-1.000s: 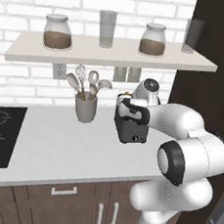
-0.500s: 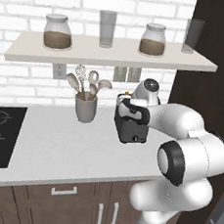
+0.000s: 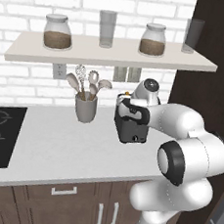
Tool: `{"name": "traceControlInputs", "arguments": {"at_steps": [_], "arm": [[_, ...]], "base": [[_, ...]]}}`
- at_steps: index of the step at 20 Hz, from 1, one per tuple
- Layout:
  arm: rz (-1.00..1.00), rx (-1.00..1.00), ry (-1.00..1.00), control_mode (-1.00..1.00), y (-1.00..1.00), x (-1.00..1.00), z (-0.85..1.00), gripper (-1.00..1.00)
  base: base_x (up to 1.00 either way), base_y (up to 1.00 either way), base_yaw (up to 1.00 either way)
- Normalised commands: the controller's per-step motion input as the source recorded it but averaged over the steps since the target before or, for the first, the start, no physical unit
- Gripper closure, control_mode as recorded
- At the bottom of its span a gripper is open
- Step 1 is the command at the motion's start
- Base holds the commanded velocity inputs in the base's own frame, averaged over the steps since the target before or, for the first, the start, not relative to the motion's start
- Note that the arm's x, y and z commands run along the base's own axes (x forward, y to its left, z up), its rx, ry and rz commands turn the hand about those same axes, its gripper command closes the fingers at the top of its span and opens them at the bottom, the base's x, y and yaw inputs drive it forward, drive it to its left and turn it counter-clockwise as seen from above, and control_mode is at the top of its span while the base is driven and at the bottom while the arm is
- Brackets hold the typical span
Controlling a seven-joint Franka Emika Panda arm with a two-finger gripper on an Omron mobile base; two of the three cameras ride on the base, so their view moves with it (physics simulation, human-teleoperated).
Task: Start the toaster. Once the lever pops up, take the bread to the plate on the dining counter.
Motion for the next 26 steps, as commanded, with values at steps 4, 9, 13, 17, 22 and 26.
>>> {"name": "traceControlInputs", "arguments": {"at_steps": [4, 9, 13, 17, 22, 26], "arm": [[0.0, 0.0, 0.0, -1.0, 0.0, 0.0, 0.0, -1.0], [0.0, 0.0, 0.0, -1.0, 0.0, 0.0, 0.0, -1.0], [0.0, 0.0, 0.0, -1.0, 0.0, 0.0, 0.0, -1.0], [0.0, 0.0, 0.0, -1.0, 0.0, 0.0, 0.0, -1.0], [0.0, 0.0, 0.0, -1.0, 0.0, 0.0, -0.02, -1.0], [0.0, 0.0, 0.0, -1.0, 0.0, 0.0, -0.06, -1.0]], "base": [[0.0, 0.0, 0.0], [0.0, 0.0, 0.0], [0.0, 0.0, 0.0], [0.0, 0.0, 0.0], [0.0, 0.0, 0.0], [0.0, 0.0, 0.0]]}}
